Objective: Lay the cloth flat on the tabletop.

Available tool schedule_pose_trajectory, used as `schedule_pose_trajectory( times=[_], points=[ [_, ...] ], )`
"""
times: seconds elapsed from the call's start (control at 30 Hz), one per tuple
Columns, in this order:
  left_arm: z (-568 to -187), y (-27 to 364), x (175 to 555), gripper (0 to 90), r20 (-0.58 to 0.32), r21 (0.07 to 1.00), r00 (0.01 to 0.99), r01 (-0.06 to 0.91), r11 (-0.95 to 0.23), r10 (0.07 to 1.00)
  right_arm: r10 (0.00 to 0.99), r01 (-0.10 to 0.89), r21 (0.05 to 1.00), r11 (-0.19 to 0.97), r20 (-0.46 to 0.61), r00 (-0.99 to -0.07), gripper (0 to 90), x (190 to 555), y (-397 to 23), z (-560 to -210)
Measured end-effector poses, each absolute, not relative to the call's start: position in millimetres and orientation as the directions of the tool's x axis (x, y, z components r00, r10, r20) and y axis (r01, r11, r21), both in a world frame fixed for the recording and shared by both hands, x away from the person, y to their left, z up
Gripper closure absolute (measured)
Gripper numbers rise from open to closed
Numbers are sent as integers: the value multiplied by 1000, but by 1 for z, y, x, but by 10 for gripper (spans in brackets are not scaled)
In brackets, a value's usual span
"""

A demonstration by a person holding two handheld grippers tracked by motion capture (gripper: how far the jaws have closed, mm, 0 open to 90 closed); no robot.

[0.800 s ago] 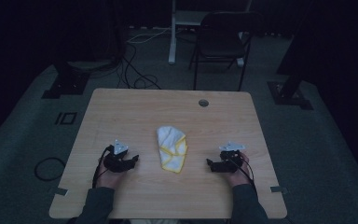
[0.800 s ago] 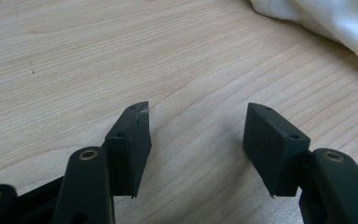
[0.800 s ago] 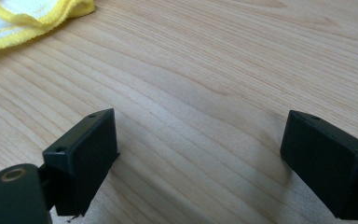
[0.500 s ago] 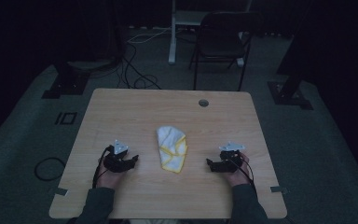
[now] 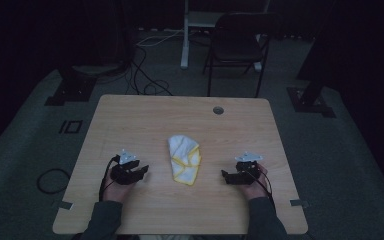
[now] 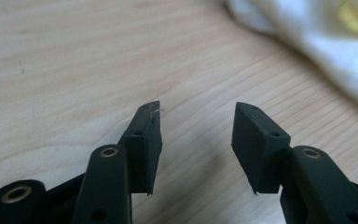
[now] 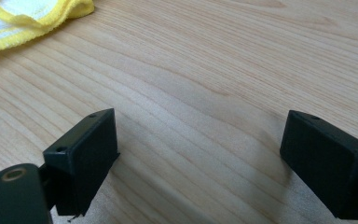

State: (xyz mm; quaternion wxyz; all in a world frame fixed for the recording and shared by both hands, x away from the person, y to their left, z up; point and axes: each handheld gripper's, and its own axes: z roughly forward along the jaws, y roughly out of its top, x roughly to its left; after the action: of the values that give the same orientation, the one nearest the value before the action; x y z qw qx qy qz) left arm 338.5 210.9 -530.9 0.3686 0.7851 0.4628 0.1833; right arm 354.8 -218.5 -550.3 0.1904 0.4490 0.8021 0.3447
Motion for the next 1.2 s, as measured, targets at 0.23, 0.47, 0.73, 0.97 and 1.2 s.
schedule_pose_trajectory(
  times=[0.23,0.47,0.73,0.97,1.2],
  points=[
    [-514,201,340,533,-18,767,558,540,-346,830,853,590,724,358,4,-522,109,354,-218,-550],
    [-500,185,343,532,8,784,598,494,-377,802,855,592,723,356,4,-519,109,354,-218,-550],
    [-482,176,350,532,42,806,612,446,-389,790,860,596,723,348,7,-510,109,354,-219,-550],
    [-472,165,353,536,66,815,631,413,-407,773,860,597,723,347,8,-510,111,354,-219,-550],
    [-467,146,354,573,83,817,682,371,-442,727,860,597,723,348,7,-510,111,354,-219,-550]
  ],
)
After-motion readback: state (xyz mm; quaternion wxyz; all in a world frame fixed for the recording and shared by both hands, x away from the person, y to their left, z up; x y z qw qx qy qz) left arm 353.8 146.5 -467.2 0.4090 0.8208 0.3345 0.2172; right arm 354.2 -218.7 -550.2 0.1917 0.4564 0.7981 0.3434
